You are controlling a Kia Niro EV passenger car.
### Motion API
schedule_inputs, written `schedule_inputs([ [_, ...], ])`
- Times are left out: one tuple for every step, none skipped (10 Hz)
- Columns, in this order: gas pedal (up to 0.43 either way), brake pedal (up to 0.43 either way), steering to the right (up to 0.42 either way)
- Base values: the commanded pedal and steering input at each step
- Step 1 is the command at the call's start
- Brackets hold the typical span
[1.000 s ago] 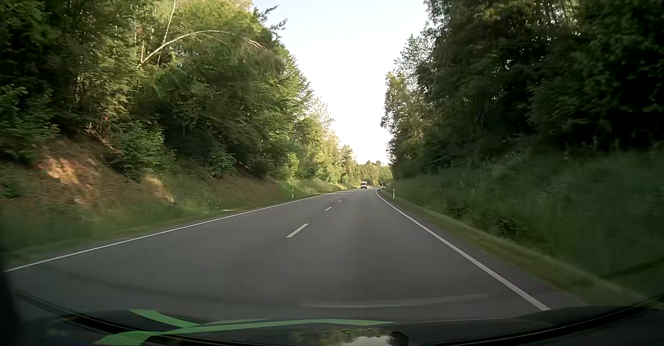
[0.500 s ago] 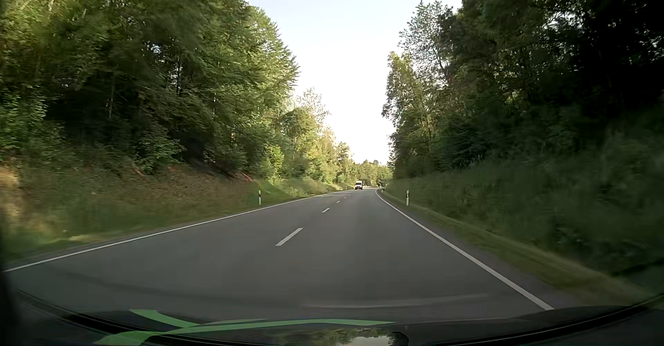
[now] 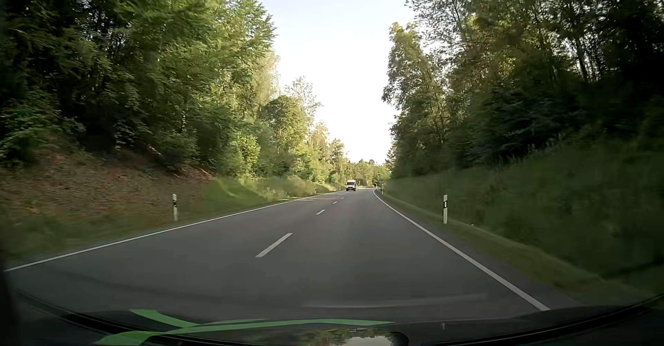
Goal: Follow the waypoints while adhering to traffic rules and regulations
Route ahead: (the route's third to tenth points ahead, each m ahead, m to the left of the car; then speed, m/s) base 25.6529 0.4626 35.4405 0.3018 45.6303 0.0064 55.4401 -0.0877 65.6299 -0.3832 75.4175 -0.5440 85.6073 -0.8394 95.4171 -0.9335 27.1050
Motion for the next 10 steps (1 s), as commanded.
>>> schedule_inputs([
  [0.287,0.0,0.002],
  [0.287,0.0,0.002],
  [0.287,0.0,0.002],
  [0.287,0.0,0.002],
  [0.287,0.0,0.002],
  [0.287,0.0,0.002],
  [0.287,0.0,0.002],
  [0.287,0.0,0.002],
  [0.287,0.0,0.002],
  [0.287,0.0,0.002],
])
